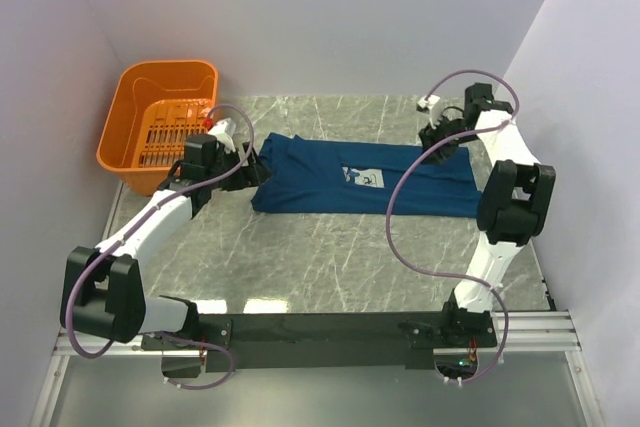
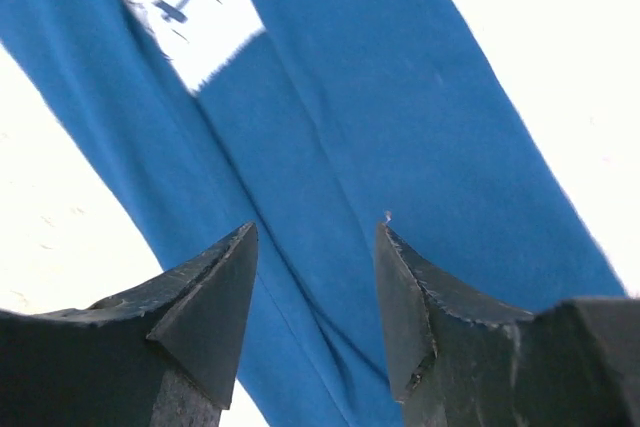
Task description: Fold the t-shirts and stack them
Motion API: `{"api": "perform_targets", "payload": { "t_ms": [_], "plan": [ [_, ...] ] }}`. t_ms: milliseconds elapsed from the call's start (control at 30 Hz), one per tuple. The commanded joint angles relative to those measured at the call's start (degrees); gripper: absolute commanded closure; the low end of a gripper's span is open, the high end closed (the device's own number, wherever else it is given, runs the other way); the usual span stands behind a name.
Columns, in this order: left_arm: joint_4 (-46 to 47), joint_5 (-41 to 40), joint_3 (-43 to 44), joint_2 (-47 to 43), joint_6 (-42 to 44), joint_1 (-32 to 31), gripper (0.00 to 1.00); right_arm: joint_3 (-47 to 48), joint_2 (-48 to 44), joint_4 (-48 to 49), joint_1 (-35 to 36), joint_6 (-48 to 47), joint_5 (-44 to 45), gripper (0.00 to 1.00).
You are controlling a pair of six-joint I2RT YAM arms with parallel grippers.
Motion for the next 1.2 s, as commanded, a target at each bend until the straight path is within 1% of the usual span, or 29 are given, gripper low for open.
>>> {"api": "perform_targets", "payload": {
  "t_ms": [0,33,133,267,333,500,633,800,867,900,933,1000,1033,1133,1167],
  "plan": [
    [-0.83,0.17,-1.48,-3.05,-1.73,0.20,0.16,6.40,0.51,-3.02,2.40,-0.70,-1.29,0.43],
    [-1.01,0.25,-2.18,-3.50,-1.73,0.12,0.16,9.99,1.75,-4.16,3.28,0.26,-1.11,0.43],
    [-1.01,0.43,-4.47,-4.99,-2.17,0.12,0.16,14.66,4.75,-4.44,5.65,4.64,0.37,0.43],
    [-0.32,0.52,-5.97,-6.22,-3.49,0.12,0.17,18.46,7.30,-4.26,6.10,7.56,0.47,0.43],
    [0.21,0.60,-7.11,-6.31,-4.19,0.12,0.17,18.47,7.83,-5.49,6.01,7.12,0.73,0.43],
    [2.50,1.92,-8.78,-4.47,-5.77,0.12,0.17,15.39,6.69,-1.37,5.75,9.75,3.46,0.42],
    [2.15,1.57,-8.17,-3.59,-5.25,0.12,0.17,17.66,8.61,-1.62,5.57,14.14,4.25,0.42],
    [1.45,1.22,-7.90,-3.67,-4.46,0.12,0.17,19.07,10.37,-2.59,5.57,16.95,3.02,0.42],
    [1.62,0.96,-8.60,-3.94,-4.63,0.12,0.17,21.70,11.51,-4.25,5.74,17.67,1.36,0.42],
    [1.80,0.87,-8.87,-4.37,-4.63,0.12,0.17,23.02,13.26,-6.87,5.92,17.93,0.22,0.42],
    [1.80,0.61,-8.96,-4.47,-4.72,0.12,0.17,25.73,14.24,-8.20,6.27,18.46,-1.27,0.42],
    [1.80,0.08,-9.31,-5.69,-4.98,0.12,0.17,27.86,16.43,-11.01,8.02,19.07,-1.64,0.42],
    [1.80,-0.10,-9.48,-6.22,-5.16,0.12,0.17,28.47,16.70,-10.94,8.03,19.60,-1.46,0.42],
    [1.62,-1.15,-9.75,-8.15,-5.77,0.12,0.17,27.96,16.97,-8.93,11.98,22.58,-2.60,0.42],
    [1.62,-1.33,-9.92,-8.59,-6.38,0.12,0.17,28.04,17.06,-8.05,13.12,24.24,-1.39,0.42]
  ]
}}
